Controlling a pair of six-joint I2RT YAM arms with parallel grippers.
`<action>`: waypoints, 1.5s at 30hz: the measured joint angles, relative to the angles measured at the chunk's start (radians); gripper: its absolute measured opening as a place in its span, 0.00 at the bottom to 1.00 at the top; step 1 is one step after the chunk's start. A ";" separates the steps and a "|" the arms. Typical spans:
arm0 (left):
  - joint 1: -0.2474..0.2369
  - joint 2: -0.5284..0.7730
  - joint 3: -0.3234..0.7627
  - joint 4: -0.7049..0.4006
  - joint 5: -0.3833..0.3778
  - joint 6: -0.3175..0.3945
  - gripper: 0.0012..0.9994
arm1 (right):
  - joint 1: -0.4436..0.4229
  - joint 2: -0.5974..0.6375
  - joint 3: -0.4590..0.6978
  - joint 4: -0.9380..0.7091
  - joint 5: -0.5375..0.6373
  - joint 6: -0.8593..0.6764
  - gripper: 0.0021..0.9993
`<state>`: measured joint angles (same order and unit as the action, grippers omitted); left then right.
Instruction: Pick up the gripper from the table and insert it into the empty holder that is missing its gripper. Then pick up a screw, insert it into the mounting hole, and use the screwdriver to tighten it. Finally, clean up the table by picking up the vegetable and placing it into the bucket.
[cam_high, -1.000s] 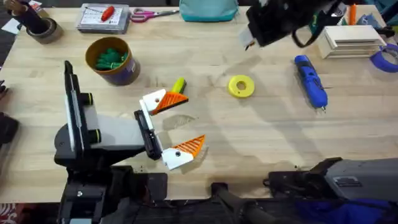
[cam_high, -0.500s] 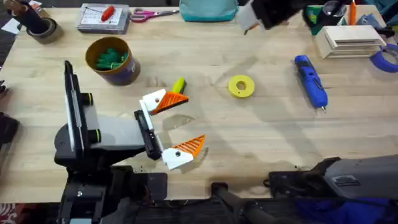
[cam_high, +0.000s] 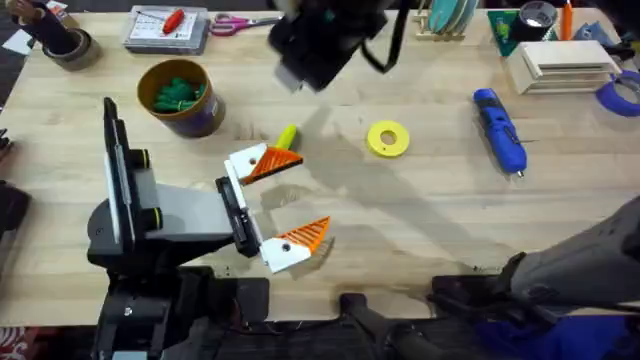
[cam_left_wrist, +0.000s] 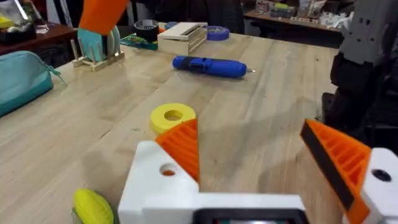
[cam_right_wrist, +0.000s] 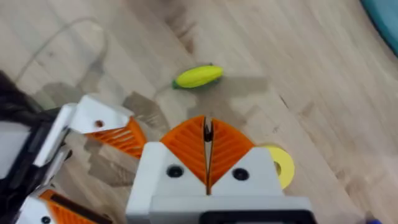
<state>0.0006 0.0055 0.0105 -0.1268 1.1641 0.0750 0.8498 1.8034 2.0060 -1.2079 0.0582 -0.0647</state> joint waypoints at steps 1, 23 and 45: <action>0.000 0.000 0.000 0.000 0.000 0.000 0.99 | 0.016 0.000 0.002 -0.002 0.000 -0.005 0.00; 0.000 0.000 0.000 0.000 0.000 0.000 0.99 | 0.182 0.000 0.007 -0.057 -0.075 -0.211 0.00; 0.000 0.000 0.000 0.000 0.000 0.000 0.99 | 0.182 0.000 0.025 -0.047 -0.076 -0.251 0.00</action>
<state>0.0006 0.0051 0.0105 -0.1265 1.1641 0.0750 1.0313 1.8038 2.0312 -1.2552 -0.0174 -0.3153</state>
